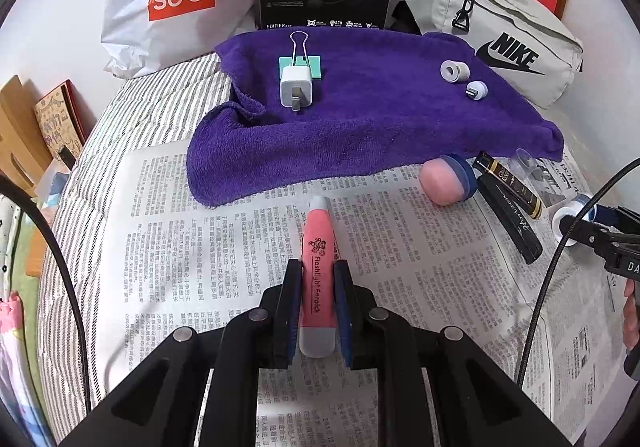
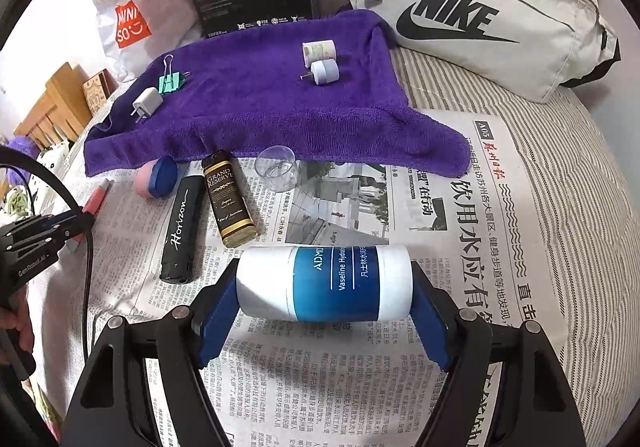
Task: Organize rigid objects
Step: 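Carry the highlighter and Vaseline bottle up onto the purple towel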
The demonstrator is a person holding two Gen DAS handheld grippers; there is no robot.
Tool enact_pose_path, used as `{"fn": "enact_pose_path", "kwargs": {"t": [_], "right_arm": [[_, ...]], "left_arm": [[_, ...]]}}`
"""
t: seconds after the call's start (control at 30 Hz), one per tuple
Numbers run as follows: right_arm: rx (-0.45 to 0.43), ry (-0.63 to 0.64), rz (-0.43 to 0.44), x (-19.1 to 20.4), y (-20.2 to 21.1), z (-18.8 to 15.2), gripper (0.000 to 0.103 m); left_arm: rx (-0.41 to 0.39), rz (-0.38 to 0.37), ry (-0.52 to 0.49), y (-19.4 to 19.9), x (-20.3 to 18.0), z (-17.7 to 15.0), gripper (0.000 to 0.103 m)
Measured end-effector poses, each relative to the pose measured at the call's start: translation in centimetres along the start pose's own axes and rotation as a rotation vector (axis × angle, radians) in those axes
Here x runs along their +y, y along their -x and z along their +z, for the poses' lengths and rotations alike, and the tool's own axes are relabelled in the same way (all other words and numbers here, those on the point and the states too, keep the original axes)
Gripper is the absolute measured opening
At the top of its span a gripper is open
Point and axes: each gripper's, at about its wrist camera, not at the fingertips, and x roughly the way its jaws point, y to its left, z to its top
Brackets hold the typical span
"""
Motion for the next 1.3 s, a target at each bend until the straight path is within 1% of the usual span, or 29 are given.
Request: {"fn": "enact_pose_path", "kwargs": {"t": [0.07,0.13,0.43,0.57,0.67,0.83,0.87,0.93,1.2,1.3], "right_arm": [[0.01,0.01,-0.009,0.1,-0.5,-0.2,0.077],[-0.014,0.011,-0.02,0.2,-0.3,-0.4,0.076],[-0.018,0.006,0.006,-0.1,-0.4,-0.3,0.076],[-0.022,-0.002,0.014,-0.2,-0.4,-0.3,0.076],[-0.022,-0.004,0.016,-0.2,-0.3,-0.4,0.076],[-0.002,-0.011,0.055,-0.4,0.3,-0.1,0.075],[-0.009,-0.013,0.057,-0.5,0.7,0.0,0.075],[-0.015,-0.006,0.054,-0.5,1.1,0.2,0.075],[-0.031,0.019,0.05,-0.1,2.7,1.0,0.075],[-0.033,0.026,0.05,0.1,3.0,1.3,0.075]], "left_arm": [[-0.004,-0.005,0.007,-0.1,0.1,0.2,0.016],[-0.007,-0.008,0.011,-0.2,0.2,0.3,0.016],[0.007,0.009,-0.021,-0.3,-0.2,0.5,0.016],[0.001,0.019,-0.016,-0.4,-0.4,0.4,0.016],[-0.014,0.002,0.014,-0.4,-0.1,0.4,0.016],[-0.017,-0.015,0.039,0.1,0.2,0.3,0.016],[-0.022,-0.024,0.043,0.4,0.2,0.3,0.016],[-0.021,-0.04,0.041,0.7,0.1,0.4,0.016],[-0.032,-0.038,0.041,2.0,-0.1,1.0,0.016],[-0.038,-0.049,0.044,2.5,0.0,1.4,0.016]]}}
